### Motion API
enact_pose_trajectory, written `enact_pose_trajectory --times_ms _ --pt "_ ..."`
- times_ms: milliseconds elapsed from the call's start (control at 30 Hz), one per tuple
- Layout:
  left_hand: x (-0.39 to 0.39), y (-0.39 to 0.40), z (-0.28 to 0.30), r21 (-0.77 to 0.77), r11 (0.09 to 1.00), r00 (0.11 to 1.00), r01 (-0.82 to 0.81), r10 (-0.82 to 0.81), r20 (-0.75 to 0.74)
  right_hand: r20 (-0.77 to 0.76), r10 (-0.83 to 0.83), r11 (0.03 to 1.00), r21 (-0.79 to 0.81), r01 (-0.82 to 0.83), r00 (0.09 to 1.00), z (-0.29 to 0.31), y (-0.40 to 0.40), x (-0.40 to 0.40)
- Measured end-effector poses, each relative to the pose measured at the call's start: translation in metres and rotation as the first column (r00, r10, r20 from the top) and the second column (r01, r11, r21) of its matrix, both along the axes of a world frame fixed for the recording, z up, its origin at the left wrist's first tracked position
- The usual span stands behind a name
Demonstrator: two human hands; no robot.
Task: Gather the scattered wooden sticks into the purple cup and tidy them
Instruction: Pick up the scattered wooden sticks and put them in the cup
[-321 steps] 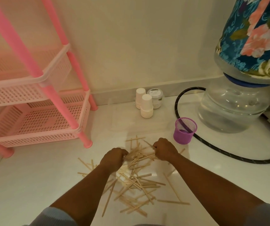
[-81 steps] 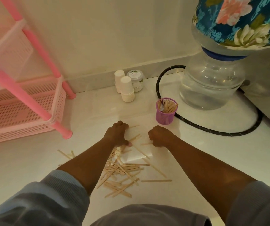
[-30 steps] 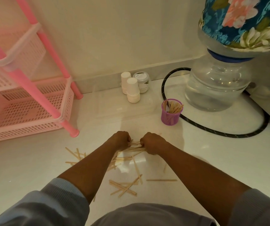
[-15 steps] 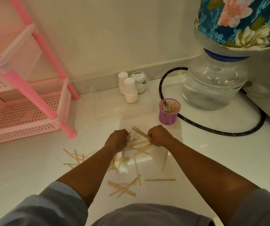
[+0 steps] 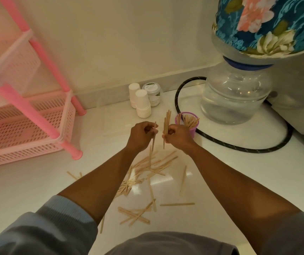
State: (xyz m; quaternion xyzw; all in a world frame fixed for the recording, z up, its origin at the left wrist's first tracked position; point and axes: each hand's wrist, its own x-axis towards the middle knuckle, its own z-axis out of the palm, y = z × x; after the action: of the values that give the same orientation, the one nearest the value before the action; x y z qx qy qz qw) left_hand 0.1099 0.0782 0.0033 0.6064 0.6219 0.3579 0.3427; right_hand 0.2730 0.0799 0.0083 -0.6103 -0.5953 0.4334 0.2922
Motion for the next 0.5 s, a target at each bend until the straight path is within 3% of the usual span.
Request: enact_pose_trajectory --times_ms 167,500 --pt "0.024 0.02 0.024 0.07 0.997 0.993 0.014 -0.022 0.115 0.035 -0.053 0.993 0.104 0.049 0.998 0.019 0.011 0.006" --pt "0.061 0.058 0.06 0.17 0.985 0.984 0.01 -0.04 0.172 -0.011 -0.214 0.947 0.242 0.211 0.977 0.054 0.034 0.033"
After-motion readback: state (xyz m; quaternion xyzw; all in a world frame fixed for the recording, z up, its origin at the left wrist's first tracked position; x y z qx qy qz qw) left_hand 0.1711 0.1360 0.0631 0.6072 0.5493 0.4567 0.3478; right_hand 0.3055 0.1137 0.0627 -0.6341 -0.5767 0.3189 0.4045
